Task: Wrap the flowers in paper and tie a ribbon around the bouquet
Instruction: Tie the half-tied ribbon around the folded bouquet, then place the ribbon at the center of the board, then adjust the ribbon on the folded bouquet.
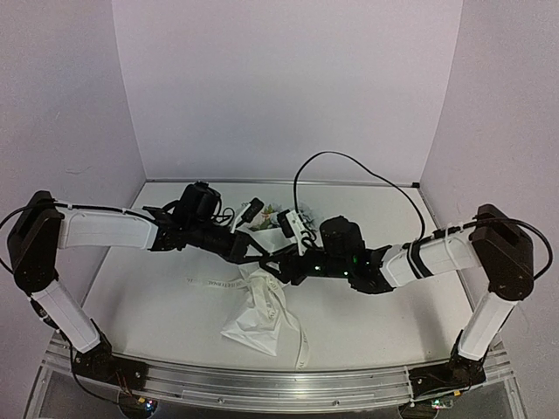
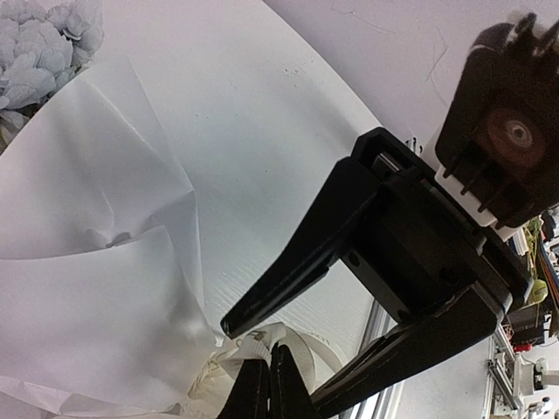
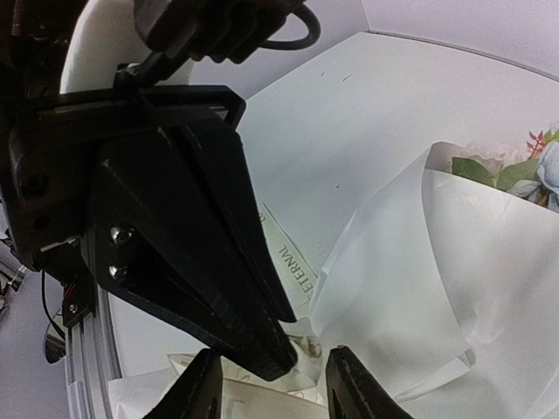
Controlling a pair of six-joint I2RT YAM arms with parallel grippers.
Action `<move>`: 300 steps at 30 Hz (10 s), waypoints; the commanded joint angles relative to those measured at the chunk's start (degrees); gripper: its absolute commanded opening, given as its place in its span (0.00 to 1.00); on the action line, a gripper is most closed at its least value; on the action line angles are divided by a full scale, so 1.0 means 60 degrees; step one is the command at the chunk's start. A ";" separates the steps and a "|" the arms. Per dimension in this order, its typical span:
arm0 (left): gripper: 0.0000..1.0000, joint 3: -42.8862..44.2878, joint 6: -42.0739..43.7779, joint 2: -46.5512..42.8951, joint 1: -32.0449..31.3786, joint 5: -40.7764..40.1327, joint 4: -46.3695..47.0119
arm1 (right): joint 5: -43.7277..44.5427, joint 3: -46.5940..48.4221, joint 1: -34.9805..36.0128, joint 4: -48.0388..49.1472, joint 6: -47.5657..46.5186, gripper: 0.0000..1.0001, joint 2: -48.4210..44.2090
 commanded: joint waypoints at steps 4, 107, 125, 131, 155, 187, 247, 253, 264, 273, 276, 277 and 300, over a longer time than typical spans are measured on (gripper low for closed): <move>0.00 0.0698 -0.0193 0.0074 -0.0174 0.0996 0.0872 | -0.0068 0.0422 0.0070 0.0415 0.0716 0.25 0.0351; 0.00 -0.1169 -0.2177 -0.1178 0.1065 0.0823 0.0907 | 0.4481 0.1041 0.2251 -0.7614 -0.0217 0.00 -0.1459; 0.00 -0.1269 -0.2174 -0.0511 0.1057 0.1571 0.1408 | 0.3286 0.2372 0.2164 -0.8548 0.0289 0.08 -0.0408; 0.00 -0.1386 -0.2115 -0.0565 0.1057 0.1538 0.1383 | 0.3668 0.2309 0.2129 -0.8343 0.0432 0.07 -0.0316; 0.00 -0.2155 -0.2941 -0.0424 0.0837 0.1129 0.2384 | 0.4640 0.1084 0.1913 -0.7122 0.1301 0.00 0.0206; 0.00 -0.3872 -0.4500 -0.1872 0.1143 -0.2964 0.1597 | 0.6845 0.0393 0.1846 -0.9008 0.2472 0.00 -0.0850; 0.00 -0.5321 -0.4542 -0.3022 0.5891 -0.2481 -0.0052 | 0.8748 -0.2812 0.2312 -1.1542 0.6896 0.00 -0.2903; 0.00 -0.5432 -0.4655 -0.2961 0.6156 -0.2106 0.0004 | 0.8336 -0.3063 0.2274 -1.1324 0.7131 0.00 -0.3004; 0.00 -0.4984 -0.4118 -0.2689 0.6072 -0.0820 0.0263 | 0.6921 -0.2397 0.2251 -1.0322 0.5458 0.00 -0.2423; 0.09 -0.4205 -0.3292 -0.2693 0.4808 -0.1124 -0.0873 | 0.5371 -0.1674 0.2193 -0.9599 0.4434 0.14 -0.2073; 0.44 -0.4009 -0.3138 -0.2931 0.4526 -0.1513 -0.1232 | 0.4684 -0.1534 0.2192 -0.9448 0.4165 0.29 -0.2134; 0.52 -0.3943 -0.3070 -0.3072 0.4502 -0.1661 -0.1384 | 0.4448 -0.1554 0.2192 -0.9309 0.4046 0.33 -0.2208; 0.67 -0.4351 -0.2847 -0.5059 0.1991 -0.2293 -0.1916 | 0.0066 -0.0324 0.0113 -0.7930 0.3279 0.66 -0.3030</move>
